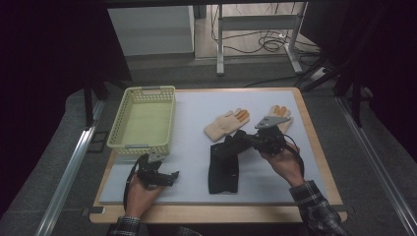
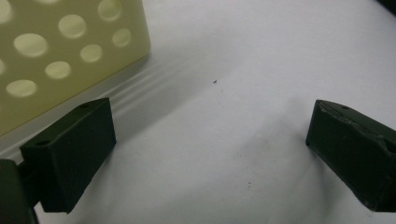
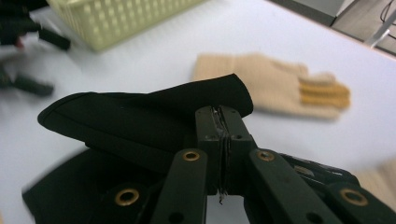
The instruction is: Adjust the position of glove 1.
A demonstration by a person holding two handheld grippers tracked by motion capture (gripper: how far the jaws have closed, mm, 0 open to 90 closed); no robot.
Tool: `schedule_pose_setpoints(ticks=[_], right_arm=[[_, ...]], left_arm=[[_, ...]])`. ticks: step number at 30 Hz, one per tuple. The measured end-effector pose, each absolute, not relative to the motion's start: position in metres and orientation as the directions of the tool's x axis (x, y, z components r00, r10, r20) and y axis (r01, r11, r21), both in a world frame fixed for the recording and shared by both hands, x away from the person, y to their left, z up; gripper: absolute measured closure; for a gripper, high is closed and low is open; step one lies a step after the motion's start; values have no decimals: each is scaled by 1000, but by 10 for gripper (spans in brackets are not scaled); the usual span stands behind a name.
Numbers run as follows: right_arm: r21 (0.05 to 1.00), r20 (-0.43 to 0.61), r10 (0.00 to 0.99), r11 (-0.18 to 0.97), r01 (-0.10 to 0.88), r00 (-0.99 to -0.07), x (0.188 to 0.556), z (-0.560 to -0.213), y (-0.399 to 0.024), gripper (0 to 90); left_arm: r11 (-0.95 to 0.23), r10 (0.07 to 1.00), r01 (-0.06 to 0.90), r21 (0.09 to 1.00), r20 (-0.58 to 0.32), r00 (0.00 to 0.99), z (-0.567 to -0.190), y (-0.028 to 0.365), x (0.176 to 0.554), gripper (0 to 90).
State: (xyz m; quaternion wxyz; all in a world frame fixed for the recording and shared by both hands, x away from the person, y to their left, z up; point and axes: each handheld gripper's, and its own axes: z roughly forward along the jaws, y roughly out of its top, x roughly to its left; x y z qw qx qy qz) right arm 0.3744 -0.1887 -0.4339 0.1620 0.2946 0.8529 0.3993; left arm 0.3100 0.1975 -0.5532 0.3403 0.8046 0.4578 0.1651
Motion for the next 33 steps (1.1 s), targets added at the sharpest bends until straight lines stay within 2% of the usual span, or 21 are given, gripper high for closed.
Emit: schedule_pose_setpoints(ticks=[10,13,14,15,17,23,30,33], right_arm=[[733,-33,693,507,454,-720,355,-466,-250,867],[699,-23,703,520,492,-711,349,-485,-261,836],[693,-25,709,521,499,-705,347,-489,-263,814],[691,-40,717,523,499,-696,344,-493,-267,742],[701,-44,739,502,506,-672,339,-494,-274,673],[733,7,802,402,549,-597,325,-490,-295,618],[730,60,786,386,564,-615,313,-509,-270,448],[729,42,795,389,563,-605,313,-515,-255,352]], left_arm=[[-352,848,625,697,-44,527,-553,198,310,18],[-352,848,625,697,-45,527,-553,198,310,18],[-352,848,625,697,-44,528,-553,198,310,18],[-353,848,625,696,-43,527,-553,198,310,18],[-352,849,625,697,-44,527,-553,198,310,18],[-352,849,625,696,-44,527,-553,198,310,19],[-352,849,625,697,-44,527,-553,198,310,19],[-352,849,624,697,-43,527,-553,198,310,19]])
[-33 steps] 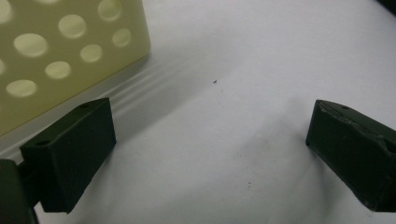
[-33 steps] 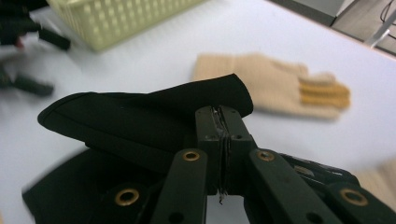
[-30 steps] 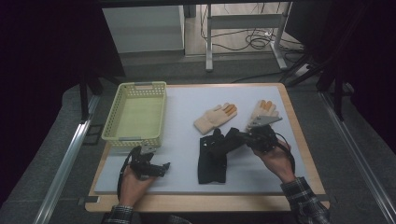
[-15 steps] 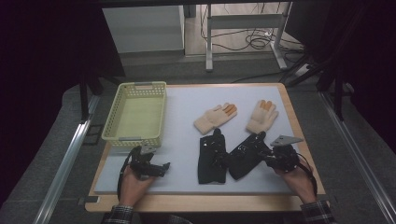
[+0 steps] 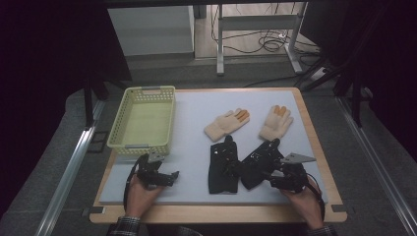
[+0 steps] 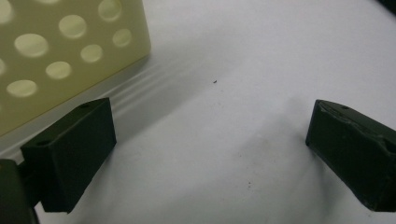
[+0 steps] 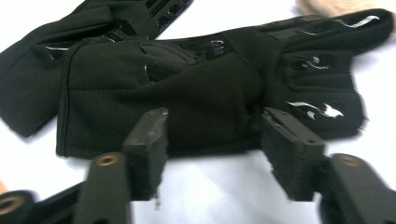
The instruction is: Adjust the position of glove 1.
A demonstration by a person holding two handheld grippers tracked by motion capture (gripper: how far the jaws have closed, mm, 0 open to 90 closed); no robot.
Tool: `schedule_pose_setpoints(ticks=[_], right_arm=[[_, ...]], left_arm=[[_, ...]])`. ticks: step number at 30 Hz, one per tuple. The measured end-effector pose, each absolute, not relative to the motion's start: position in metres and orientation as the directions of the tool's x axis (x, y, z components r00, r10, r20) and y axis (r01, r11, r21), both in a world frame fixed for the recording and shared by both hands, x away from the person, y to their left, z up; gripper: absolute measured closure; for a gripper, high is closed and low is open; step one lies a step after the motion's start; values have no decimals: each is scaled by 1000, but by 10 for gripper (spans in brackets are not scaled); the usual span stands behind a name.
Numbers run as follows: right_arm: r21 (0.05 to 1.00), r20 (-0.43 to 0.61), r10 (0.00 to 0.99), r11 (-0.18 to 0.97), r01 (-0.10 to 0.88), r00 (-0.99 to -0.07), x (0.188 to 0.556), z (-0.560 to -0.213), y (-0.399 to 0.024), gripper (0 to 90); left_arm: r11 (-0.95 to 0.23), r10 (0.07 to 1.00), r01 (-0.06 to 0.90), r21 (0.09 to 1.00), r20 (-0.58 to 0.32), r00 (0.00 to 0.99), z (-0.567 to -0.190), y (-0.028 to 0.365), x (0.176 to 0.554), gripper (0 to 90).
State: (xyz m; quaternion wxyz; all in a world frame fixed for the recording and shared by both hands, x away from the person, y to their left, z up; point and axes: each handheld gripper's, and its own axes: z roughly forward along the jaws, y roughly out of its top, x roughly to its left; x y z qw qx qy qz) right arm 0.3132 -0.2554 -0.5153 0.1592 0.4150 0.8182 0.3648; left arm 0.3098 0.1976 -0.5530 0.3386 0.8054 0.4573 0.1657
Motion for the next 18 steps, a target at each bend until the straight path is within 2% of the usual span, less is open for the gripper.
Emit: schedule_pose_setpoints(ticks=[2,4,5,6,8,9,13,16,18], right_arm=[[720,1,799,417,555,-601,316,-521,-249,328],[722,-53,798,446,529,-600,316,-525,-245,380],[725,-80,801,455,517,-593,315,-526,-243,436],[730,-85,808,449,516,-583,315,-526,-243,530],[737,-133,822,456,500,-553,314,-527,-242,788],[734,-135,820,460,499,-557,314,-527,-242,836],[707,-157,803,498,502,-575,317,-523,-240,868],[710,-91,797,472,523,-597,320,-518,-248,870],[709,-96,795,477,520,-599,321,-513,-256,869]], left_arm=[[-352,849,624,697,-43,527,-553,198,310,20],[-353,849,624,697,-42,527,-553,198,310,20],[-352,849,624,698,-42,527,-553,198,310,20],[-352,849,624,697,-43,527,-553,198,310,20],[-353,849,624,697,-42,527,-553,198,310,19],[-353,849,623,698,-42,527,-553,198,310,20],[-347,851,624,700,-45,524,-553,197,310,20],[-348,851,624,699,-45,524,-553,197,310,20],[-348,851,624,699,-45,524,-553,197,310,20]])
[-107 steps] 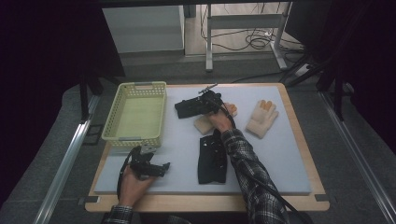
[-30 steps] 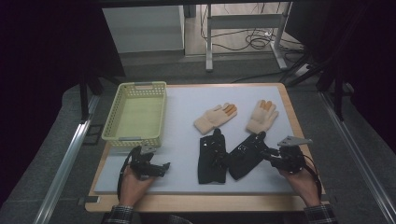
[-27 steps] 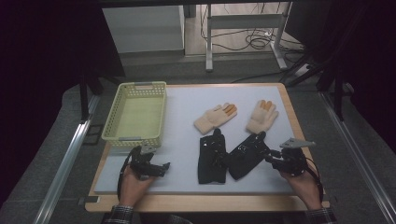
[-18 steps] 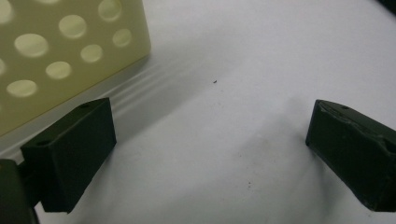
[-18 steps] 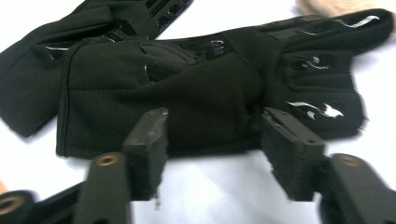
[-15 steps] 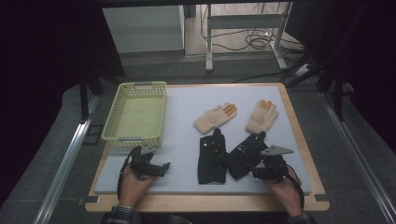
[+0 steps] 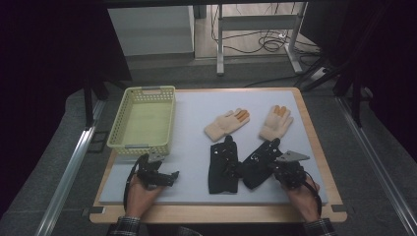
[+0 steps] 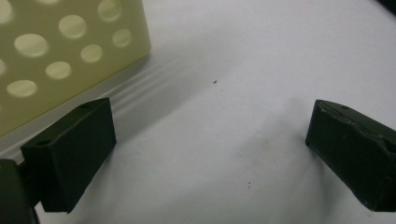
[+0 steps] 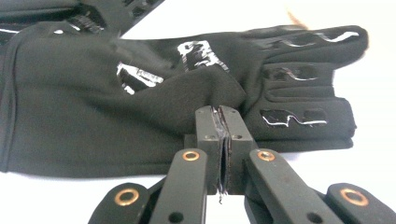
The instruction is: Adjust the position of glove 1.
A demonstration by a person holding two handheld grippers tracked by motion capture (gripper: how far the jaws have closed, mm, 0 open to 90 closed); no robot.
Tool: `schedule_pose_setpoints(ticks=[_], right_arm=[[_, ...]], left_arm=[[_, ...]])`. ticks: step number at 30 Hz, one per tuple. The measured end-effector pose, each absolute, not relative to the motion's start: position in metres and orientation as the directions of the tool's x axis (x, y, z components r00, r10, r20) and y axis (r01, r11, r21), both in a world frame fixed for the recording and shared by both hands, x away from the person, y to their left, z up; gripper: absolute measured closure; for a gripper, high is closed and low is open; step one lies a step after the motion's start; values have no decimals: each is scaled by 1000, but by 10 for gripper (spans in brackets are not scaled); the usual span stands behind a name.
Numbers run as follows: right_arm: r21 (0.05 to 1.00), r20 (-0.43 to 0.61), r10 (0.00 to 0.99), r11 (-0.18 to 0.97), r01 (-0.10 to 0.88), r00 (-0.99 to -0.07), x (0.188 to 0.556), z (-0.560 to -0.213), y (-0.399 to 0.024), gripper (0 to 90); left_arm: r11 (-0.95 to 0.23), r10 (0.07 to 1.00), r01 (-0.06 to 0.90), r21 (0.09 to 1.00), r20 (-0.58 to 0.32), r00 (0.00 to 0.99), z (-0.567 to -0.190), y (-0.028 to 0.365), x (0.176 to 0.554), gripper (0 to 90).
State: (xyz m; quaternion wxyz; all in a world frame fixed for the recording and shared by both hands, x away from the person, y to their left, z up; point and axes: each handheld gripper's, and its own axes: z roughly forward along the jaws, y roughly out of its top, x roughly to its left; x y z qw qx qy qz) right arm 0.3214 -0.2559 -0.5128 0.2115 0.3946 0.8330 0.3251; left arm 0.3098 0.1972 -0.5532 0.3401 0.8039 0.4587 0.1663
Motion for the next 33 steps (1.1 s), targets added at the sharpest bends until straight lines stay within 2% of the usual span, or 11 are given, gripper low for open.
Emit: schedule_pose_setpoints(ticks=[5,8,11,14,18,21,24,25,27,29,33], right_arm=[[674,-125,797,505,539,-591,335,-508,-279,824],[702,-80,825,445,556,-560,339,-505,-292,680],[730,-56,856,386,564,-514,336,-498,-303,614],[737,-7,866,342,583,-500,334,-499,-305,503],[727,-8,866,349,592,-500,335,-509,-294,368],[694,-44,864,388,607,-502,338,-521,-284,320],[710,-8,868,354,609,-496,336,-523,-284,419],[711,0,866,351,609,-499,334,-523,-284,490],[710,28,863,339,617,-505,332,-521,-282,729],[708,52,858,329,625,-511,332,-521,-281,791],[695,33,855,352,627,-517,333,-517,-277,810]], left_arm=[[-347,851,625,699,-46,524,-553,197,310,20],[-349,850,625,698,-45,524,-553,197,310,20],[-349,850,625,698,-45,525,-553,197,310,20],[-348,850,625,698,-45,524,-553,197,310,20],[-348,851,625,699,-45,524,-553,197,310,20],[-350,849,625,698,-45,526,-553,198,310,20],[-351,849,625,697,-44,526,-553,198,310,20],[-351,849,625,697,-45,526,-553,198,310,20],[-352,849,625,697,-43,526,-553,198,310,20],[-346,851,625,700,-46,523,-553,197,310,20],[-346,851,625,699,-47,523,-553,197,310,20]])
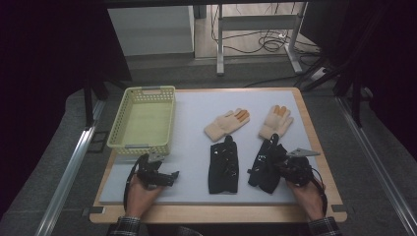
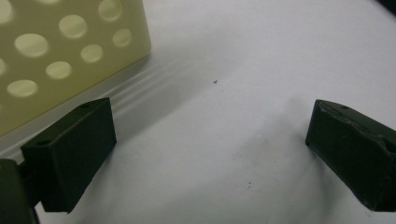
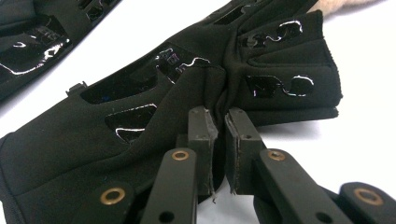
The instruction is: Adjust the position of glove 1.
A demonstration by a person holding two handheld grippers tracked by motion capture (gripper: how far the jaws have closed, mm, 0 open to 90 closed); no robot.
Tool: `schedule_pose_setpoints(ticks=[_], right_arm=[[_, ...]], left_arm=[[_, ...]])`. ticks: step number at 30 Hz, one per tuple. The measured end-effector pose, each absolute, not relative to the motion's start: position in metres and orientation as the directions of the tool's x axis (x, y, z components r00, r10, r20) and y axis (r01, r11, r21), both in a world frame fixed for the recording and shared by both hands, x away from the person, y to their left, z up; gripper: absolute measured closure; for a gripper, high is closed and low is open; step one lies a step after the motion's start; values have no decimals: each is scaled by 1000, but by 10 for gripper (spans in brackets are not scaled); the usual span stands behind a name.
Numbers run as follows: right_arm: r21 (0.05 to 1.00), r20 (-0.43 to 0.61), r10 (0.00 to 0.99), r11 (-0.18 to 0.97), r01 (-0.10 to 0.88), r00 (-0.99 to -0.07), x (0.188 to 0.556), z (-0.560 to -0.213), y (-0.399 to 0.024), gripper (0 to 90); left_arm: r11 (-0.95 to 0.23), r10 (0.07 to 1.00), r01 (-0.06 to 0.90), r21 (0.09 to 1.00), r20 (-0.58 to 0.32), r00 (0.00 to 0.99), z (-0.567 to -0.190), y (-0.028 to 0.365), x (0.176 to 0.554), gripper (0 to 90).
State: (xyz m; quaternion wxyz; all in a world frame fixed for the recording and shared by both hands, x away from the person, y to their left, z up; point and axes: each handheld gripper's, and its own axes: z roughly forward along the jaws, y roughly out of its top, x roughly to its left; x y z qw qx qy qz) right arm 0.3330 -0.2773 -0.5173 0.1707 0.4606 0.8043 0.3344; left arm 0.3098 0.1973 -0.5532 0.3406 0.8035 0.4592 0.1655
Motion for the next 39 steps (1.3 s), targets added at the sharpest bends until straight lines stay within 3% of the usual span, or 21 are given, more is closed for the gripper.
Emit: schedule_pose_setpoints(ticks=[13,39], right_arm=[[670,-26,772,485,562,-635,340,-470,-234,812],[589,-113,656,649,481,-747,351,-460,-135,776]], left_arm=[[-351,849,625,697,-45,527,-553,198,310,20],[-352,848,623,699,-44,528,-553,198,310,20]])
